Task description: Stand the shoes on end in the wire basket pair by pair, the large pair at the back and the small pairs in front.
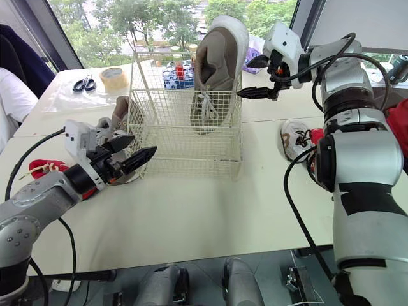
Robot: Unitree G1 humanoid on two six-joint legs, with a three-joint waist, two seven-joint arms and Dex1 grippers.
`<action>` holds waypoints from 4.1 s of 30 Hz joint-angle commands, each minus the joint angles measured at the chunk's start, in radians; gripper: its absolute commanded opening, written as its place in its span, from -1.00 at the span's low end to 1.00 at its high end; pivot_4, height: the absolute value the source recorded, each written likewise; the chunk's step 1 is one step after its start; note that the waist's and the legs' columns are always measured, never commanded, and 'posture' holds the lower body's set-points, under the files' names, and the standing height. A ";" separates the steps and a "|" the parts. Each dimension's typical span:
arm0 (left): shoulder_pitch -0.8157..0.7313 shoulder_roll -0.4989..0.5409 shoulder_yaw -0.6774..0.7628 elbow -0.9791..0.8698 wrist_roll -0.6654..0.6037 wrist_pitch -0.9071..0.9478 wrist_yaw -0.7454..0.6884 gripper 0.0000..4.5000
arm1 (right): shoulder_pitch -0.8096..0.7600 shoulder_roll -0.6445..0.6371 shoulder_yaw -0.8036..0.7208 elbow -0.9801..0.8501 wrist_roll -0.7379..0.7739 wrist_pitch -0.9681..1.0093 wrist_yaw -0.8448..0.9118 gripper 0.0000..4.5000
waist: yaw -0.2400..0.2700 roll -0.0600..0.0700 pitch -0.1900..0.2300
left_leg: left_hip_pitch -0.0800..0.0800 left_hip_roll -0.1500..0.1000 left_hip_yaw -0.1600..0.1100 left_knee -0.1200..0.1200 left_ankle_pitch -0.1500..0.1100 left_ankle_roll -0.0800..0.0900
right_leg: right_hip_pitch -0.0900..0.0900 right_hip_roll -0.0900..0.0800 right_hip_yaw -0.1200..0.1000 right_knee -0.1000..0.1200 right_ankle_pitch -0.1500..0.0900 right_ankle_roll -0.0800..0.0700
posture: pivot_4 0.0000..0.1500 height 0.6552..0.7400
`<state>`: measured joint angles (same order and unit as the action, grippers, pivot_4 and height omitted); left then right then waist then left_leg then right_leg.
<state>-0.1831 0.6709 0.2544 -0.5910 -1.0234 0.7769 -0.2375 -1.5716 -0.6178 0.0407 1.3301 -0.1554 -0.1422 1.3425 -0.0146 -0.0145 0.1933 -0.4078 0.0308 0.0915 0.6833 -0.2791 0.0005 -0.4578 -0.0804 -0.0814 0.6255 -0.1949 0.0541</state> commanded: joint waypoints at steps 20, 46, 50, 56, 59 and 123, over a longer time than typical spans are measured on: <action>-0.670 0.385 -0.183 0.691 0.104 0.443 0.011 1.00 | 0.604 -0.198 -0.137 -1.561 0.685 1.142 0.095 0.98 | 0.009 0.000 -0.001 | 0.001 0.001 -0.004 0.000 0.000 0.001 | 0.000 0.001 -0.003 0.005 0.000 0.000 | 1.00 1.00; -1.174 -0.064 -0.416 1.778 0.850 0.032 -0.468 0.00 | 0.879 -0.078 -0.164 -1.920 0.957 1.253 -0.517 1.00 | 0.029 -0.005 -0.001 | -0.002 -0.004 -0.001 0.003 -0.003 0.007 | -0.001 -0.001 -0.003 0.004 0.000 0.000 | 1.00 1.00; -1.160 -0.086 -0.370 1.788 0.866 0.028 -0.469 -0.70 | 0.882 -0.081 -0.156 -1.910 0.959 1.233 -0.538 1.00 | 0.029 -0.005 -0.002 | -0.001 -0.004 -0.003 0.003 -0.004 0.008 | 0.000 -0.001 -0.003 0.004 0.000 0.000 | 1.00 1.00; -1.219 -0.043 -0.206 1.757 0.813 0.036 -0.382 -0.79 | 0.873 -0.101 -0.178 -1.903 0.993 1.235 -0.545 1.00 | 0.029 -0.005 -0.002 | -0.002 -0.004 -0.004 0.004 -0.004 0.008 | 0.000 -0.001 -0.004 0.004 0.000 0.000 | 1.00 1.00; -1.276 0.008 -0.055 1.740 0.743 0.046 -0.278 -0.79 | 0.829 -0.105 -0.262 -1.874 1.101 1.278 -0.567 1.00 | 0.026 -0.010 0.001 | -0.002 -0.003 -0.005 0.004 -0.004 0.007 | -0.001 -0.001 -0.004 0.005 0.000 0.000 | 1.00 1.00; -1.100 -0.444 -0.183 1.584 1.017 -1.224 -0.109 0.57 | 1.008 -0.418 -0.322 -1.934 1.358 1.211 -1.082 1.00 | 0.030 -0.015 0.003 | -0.012 -0.003 -0.005 0.017 -0.010 0.018 | -0.001 -0.006 -0.006 0.003 0.003 0.007 | 1.00 1.00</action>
<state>-1.2639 0.2161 0.0706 1.0675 0.0083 -0.4556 -0.3360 -0.5401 -1.0374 -0.2772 -0.6036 1.2208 1.1005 0.2384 0.0149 -0.0294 0.1963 -0.4194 0.0278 0.0867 0.7007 -0.2886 0.0182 -0.4588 -0.0865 -0.0874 0.6280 -0.1915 0.0610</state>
